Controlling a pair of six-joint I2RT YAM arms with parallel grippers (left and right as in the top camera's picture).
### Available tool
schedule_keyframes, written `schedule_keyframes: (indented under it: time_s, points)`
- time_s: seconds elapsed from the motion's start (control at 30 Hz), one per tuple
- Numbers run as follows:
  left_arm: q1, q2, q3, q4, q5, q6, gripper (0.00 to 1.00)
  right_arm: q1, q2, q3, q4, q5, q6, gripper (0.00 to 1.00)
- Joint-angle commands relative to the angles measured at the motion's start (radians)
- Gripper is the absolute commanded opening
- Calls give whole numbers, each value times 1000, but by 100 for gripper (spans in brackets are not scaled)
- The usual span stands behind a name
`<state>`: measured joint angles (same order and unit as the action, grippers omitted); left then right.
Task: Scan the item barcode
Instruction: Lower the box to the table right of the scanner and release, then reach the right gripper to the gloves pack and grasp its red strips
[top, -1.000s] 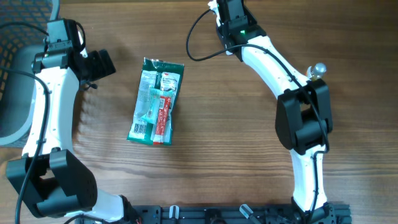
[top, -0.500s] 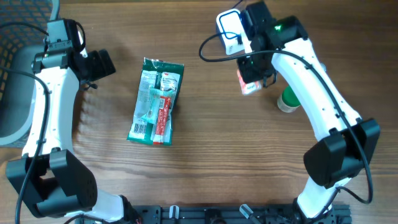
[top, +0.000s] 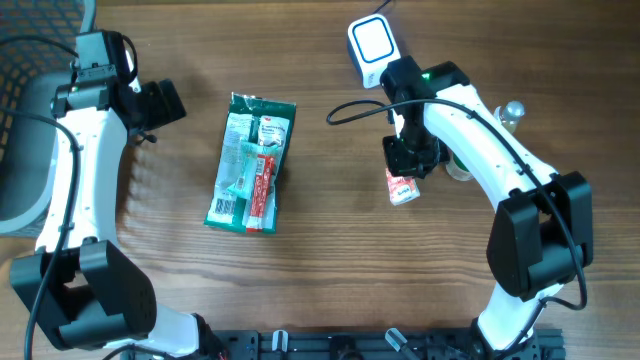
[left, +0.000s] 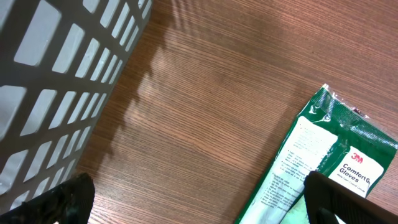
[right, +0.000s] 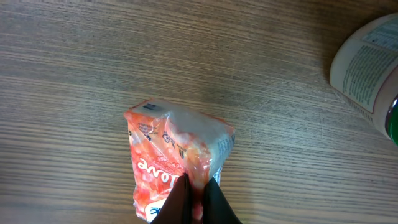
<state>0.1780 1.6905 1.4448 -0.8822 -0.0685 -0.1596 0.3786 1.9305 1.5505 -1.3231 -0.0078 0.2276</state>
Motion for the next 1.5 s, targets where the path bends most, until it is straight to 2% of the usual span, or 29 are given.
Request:
schedule_keyframes:
  time_s: [0.0,0.37,0.47,0.53,0.6,0.67,0.7,0.8,0.83,0.93,1.07,1.13,1.3,1.47]
  points:
    - [3,-2,7,3,8,-2,100,-1,11,-8,2,-17,19,5]
    - [3,-2,7,3,8,-2,100,-1,11,-8,26,-16,37,5]
    - [3,-2,7,3,8,-2,100,-1,11,-8,40,83,149,6]
    - [3,-2,7,3,8,-2,100,-1,11,-8,47,105,168,6]
    - [3,-2,7,3,8,-2,100,-1,11,-8,51,105,168,13]
    - [3,-2,7,3,8,-2,100,-1,11,-8,52,105,168,14]
    - [4,-2,7,3,8,-2,100,-1,11,-8,55,105,168,19]
    - [4,-2,7,3,8,-2,100,-1,11,-8,60,105,167,45]
    - [4,-2,7,3,8,-2,100,-1,11,-8,70,104,165,48]
    - [4,-2,7,3,8,-2,100,4,11,-8,117,32,165,46]
    - [3,-2,7,3,8,-2,100,49,11,-8,189,-242,99,44]
    - [3,-2,7,3,8,-2,100,97,11,-8,230,-306,88,43]
    - [3,-2,7,3,8,-2,100,246,11,-8,343,-317,96,39]
    - [3,-2,7,3,8,-2,100,422,11,-8,475,-266,201,39]
